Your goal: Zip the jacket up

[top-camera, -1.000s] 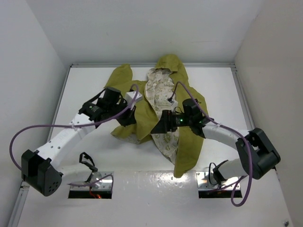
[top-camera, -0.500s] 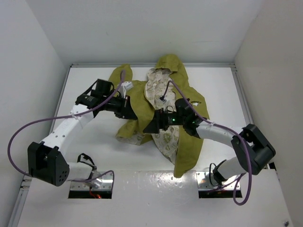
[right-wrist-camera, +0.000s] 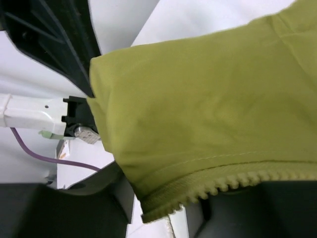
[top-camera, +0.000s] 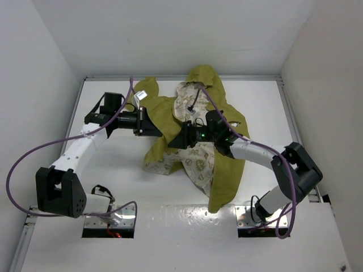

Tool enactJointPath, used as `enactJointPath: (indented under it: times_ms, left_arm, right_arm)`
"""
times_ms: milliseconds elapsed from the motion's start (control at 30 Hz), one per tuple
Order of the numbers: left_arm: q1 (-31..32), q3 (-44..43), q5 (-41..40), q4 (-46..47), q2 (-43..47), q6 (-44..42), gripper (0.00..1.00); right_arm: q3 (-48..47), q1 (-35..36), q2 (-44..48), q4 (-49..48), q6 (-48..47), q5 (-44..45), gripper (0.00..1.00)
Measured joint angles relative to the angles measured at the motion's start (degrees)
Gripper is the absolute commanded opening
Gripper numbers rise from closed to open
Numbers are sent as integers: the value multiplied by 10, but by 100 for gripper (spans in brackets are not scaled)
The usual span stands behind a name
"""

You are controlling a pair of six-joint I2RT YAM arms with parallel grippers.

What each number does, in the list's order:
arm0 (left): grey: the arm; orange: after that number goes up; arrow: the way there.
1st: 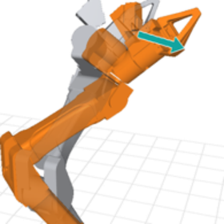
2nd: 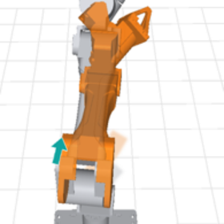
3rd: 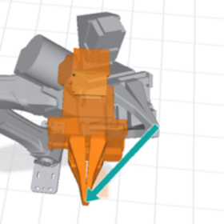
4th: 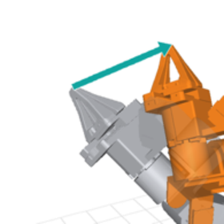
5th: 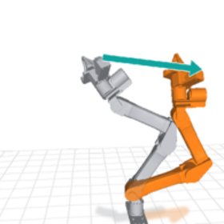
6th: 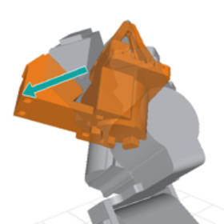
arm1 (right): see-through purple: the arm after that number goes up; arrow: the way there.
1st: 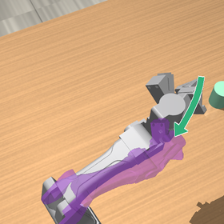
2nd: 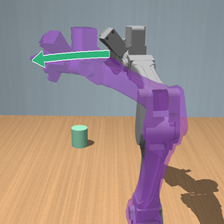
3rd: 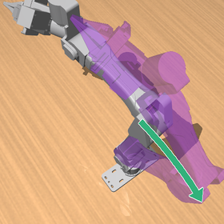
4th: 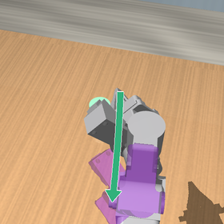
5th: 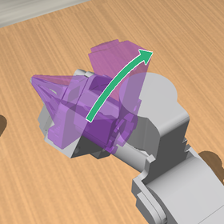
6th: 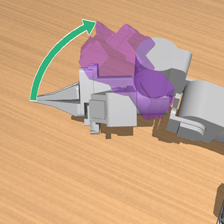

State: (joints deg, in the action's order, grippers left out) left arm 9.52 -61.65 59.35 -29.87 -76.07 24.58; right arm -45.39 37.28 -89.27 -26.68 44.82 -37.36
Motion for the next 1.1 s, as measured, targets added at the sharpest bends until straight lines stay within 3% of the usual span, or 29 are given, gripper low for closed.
enactJointPath:
  times_ms: [33,133,200,233,267,333,367,433,667,867,1100]
  left_arm:
    - [-4,3,3,5,0,5,0]
    - [-25,8,13,17,0,23,0]
    - [-37,8,14,25,0,27,0]
    - [-43,8,14,28,0,27,25]
    - [-47,8,12,31,1,21,44]
    - [-52,8,1,33,8,0,69]
    - [-54,7,-9,29,15,-13,88]
    - [-56,4,-30,14,37,-51,98]
    - [-54,-29,-63,-62,116,-170,99]
    - [-50,-29,-92,-119,164,-223,95]
    - [-50,-32,-103,-158,202,-271,95]
  right_arm:
    - [-2,0,-1,-3,2,-2,32]
    - [-5,0,-3,-7,5,-10,6]
    - [-6,1,-3,-13,12,-18,0]
    - [-8,1,-3,-15,18,-21,0]
    - [-11,1,-3,-16,25,-24,0]
    - [-17,2,-3,-16,39,-36,0]
    - [-20,3,-3,-16,48,-41,0]
    - [-28,3,-3,-19,72,-54,0]
    - [-54,13,-3,-38,169,-81,0]
    - [-131,25,-56,-86,287,-158,0]
    - [-118,18,-59,-156,411,-234,0]
